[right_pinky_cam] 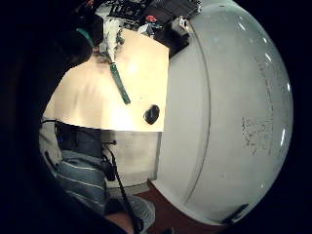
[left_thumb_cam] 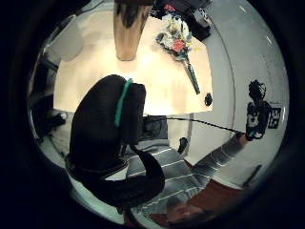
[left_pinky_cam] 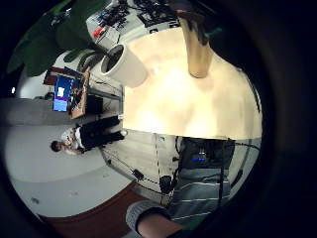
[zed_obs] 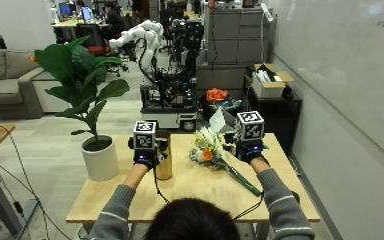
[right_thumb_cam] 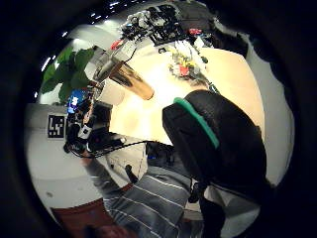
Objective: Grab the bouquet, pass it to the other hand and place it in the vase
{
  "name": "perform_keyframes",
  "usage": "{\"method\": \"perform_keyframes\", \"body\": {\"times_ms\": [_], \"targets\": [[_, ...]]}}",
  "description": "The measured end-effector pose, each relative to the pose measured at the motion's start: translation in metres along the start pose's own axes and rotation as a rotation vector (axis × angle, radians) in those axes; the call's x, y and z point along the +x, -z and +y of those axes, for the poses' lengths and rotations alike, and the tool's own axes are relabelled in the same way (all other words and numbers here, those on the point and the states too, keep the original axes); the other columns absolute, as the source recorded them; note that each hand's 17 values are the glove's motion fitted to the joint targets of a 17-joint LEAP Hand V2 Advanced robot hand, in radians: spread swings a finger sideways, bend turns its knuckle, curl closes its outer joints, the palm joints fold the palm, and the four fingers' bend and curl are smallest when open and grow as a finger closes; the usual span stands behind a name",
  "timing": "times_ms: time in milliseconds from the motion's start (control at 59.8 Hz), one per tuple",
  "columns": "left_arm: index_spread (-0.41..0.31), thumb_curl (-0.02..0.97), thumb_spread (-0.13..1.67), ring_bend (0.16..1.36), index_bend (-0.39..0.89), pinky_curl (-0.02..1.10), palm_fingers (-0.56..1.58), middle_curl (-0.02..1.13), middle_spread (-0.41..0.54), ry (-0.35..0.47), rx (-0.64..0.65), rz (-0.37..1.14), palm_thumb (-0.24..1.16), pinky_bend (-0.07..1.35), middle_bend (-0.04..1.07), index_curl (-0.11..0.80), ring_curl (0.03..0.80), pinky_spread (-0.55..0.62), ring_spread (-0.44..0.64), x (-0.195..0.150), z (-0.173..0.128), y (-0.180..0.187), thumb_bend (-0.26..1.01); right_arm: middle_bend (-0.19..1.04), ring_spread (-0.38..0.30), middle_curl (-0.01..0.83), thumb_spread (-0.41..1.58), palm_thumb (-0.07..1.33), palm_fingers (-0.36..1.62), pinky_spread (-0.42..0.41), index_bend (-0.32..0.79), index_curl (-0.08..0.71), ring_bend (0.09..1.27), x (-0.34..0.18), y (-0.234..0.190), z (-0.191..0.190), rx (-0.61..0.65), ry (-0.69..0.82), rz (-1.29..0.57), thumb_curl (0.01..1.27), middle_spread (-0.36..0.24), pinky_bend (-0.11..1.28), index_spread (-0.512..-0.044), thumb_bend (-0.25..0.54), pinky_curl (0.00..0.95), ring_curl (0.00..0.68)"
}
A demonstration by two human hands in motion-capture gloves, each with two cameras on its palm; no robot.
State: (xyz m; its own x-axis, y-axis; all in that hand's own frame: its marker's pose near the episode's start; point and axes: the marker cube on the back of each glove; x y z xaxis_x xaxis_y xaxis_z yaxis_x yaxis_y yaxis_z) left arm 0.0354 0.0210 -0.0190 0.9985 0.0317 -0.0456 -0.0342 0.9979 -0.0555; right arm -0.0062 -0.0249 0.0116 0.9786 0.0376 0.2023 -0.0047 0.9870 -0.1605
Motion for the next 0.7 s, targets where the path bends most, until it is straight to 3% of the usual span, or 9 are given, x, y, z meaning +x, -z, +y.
{"method": "perform_keyframes", "body": {"times_ms": [184,334,485,702], "targets": [[-0.022,0.256,1.19,0.50,0.11,0.36,0.35,0.35,0.071,-0.010,0.035,0.020,0.20,0.32,0.17,0.254,0.318,0.14,0.11,0.020,-0.011,0.002,-0.02,0.29,-0.010,0.371,1.32,0.40,0.46,0.107,0.06,0.120,0.56,-0.009,0.010,0.009,0.011,-0.008,0.023,0.16,-0.011,0.57,-0.348,0.100,0.356,0.366],[0.004,0.266,1.18,0.53,0.11,0.37,0.29,0.35,0.109,-0.025,0.059,0.023,0.19,0.36,0.18,0.246,0.325,0.18,0.15,0.035,-0.026,-0.002,-0.02,0.25,0.044,0.373,1.26,0.38,0.40,0.185,0.07,0.116,0.55,-0.005,0.008,0.002,-0.008,-0.063,0.042,0.18,0.011,0.63,-0.348,0.035,0.372,0.365],[0.023,0.273,1.18,0.56,0.11,0.38,0.25,0.34,0.138,-0.057,0.069,0.036,0.18,0.40,0.18,0.240,0.330,0.22,0.18,0.052,-0.018,-0.004,-0.02,0.23,0.122,0.371,1.18,0.35,0.38,0.241,0.04,0.096,0.56,0.008,0.014,-0.011,-0.001,-0.114,0.007,0.20,0.051,0.74,-0.307,-0.020,0.391,0.358],[0.032,0.280,1.17,0.59,0.12,0.39,0.22,0.35,0.163,-0.130,0.141,0.043,0.18,0.42,0.19,0.237,0.330,0.25,0.20,0.077,-0.023,-0.016,-0.02,0.24,0.150,0.380,1.10,0.39,0.36,0.258,0.03,0.063,0.63,0.046,0.000,-0.053,-0.007,-0.207,-0.062,0.25,0.087,0.82,-0.264,-0.016,0.401,0.364]]}}
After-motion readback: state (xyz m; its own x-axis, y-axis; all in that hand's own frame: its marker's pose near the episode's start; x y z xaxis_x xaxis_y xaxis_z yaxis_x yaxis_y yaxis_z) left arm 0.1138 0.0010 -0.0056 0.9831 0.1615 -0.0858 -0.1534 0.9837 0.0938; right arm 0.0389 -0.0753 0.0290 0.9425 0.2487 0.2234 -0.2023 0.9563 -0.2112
